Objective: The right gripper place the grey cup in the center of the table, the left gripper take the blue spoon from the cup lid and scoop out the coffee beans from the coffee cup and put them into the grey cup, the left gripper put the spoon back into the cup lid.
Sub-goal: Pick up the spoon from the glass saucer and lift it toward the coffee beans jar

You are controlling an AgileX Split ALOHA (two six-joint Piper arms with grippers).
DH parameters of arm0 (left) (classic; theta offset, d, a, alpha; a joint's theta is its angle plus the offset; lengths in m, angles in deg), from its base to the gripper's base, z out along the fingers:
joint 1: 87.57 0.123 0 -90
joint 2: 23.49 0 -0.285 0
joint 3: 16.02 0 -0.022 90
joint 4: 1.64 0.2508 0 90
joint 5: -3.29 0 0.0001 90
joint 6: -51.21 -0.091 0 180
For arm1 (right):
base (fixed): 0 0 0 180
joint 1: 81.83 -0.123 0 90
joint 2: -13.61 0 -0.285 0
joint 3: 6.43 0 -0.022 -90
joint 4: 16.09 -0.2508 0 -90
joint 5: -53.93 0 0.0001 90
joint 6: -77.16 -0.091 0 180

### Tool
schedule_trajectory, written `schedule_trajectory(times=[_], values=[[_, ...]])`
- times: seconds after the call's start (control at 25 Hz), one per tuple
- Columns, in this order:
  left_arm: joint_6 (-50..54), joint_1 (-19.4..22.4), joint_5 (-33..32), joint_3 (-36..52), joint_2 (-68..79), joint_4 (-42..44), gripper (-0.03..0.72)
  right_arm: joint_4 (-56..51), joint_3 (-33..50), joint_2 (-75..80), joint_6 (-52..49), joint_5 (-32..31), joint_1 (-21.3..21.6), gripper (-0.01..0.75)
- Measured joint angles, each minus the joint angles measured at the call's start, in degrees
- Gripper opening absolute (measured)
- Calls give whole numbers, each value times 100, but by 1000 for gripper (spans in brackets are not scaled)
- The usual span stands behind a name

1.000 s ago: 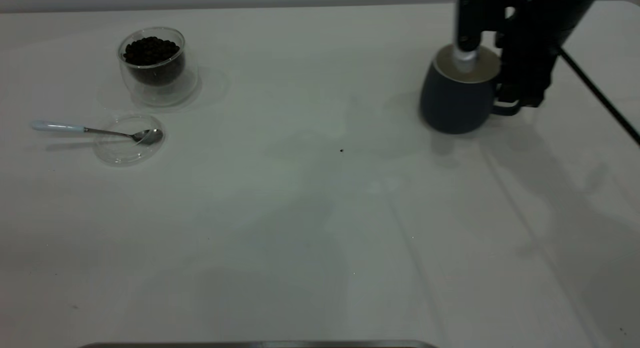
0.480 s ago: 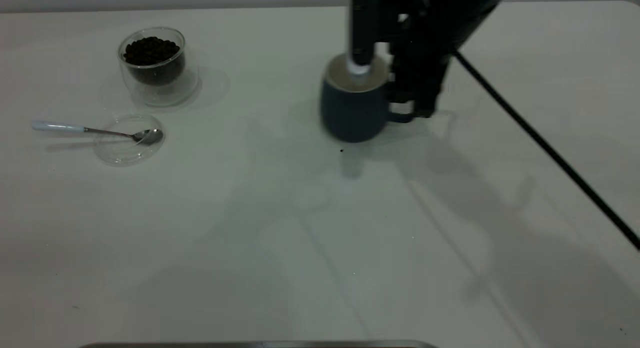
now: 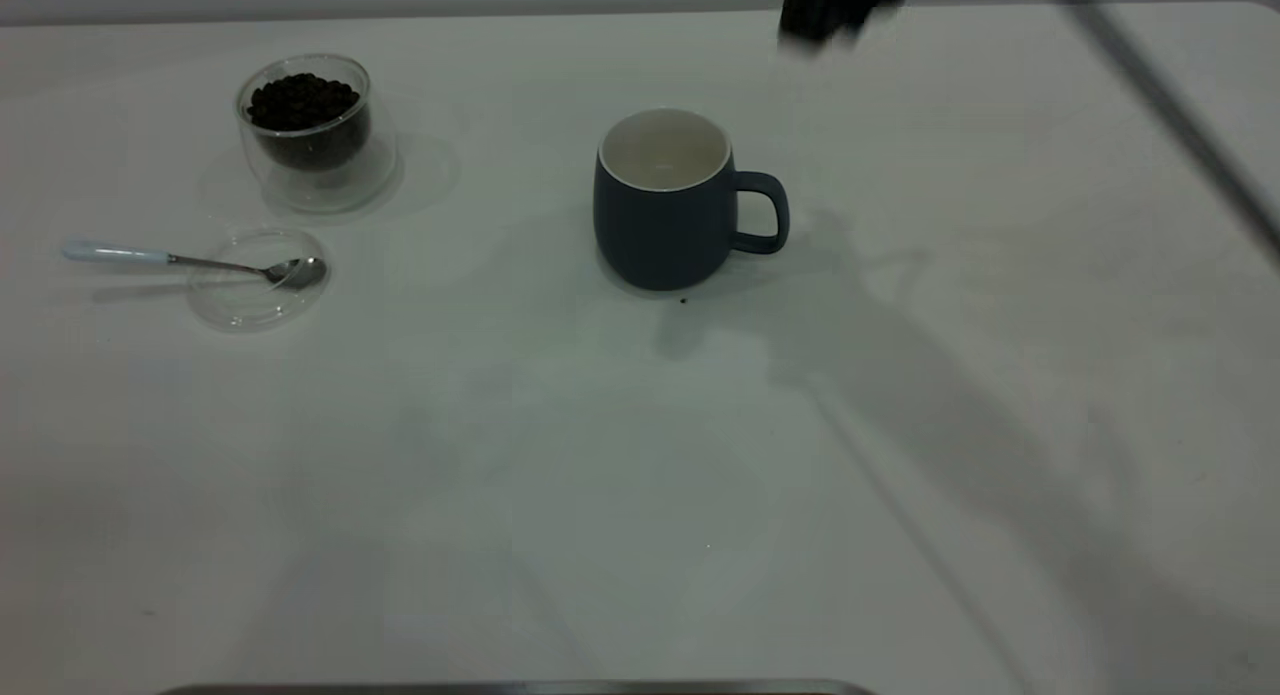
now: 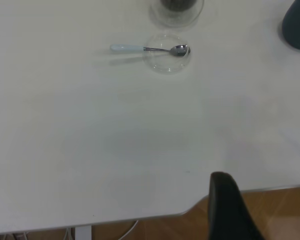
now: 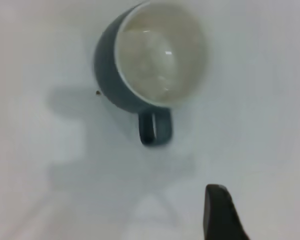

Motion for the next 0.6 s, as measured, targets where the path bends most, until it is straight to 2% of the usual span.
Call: schedule_trajectory(times=[0.44, 0.6], values=[[0, 0, 0, 0, 0, 0, 432, 132, 5, -3017, -2438, -3709, 60, 363], [0, 0, 0, 0, 0, 0, 432, 261, 313, -3800, -2678, -3933, 60, 363]])
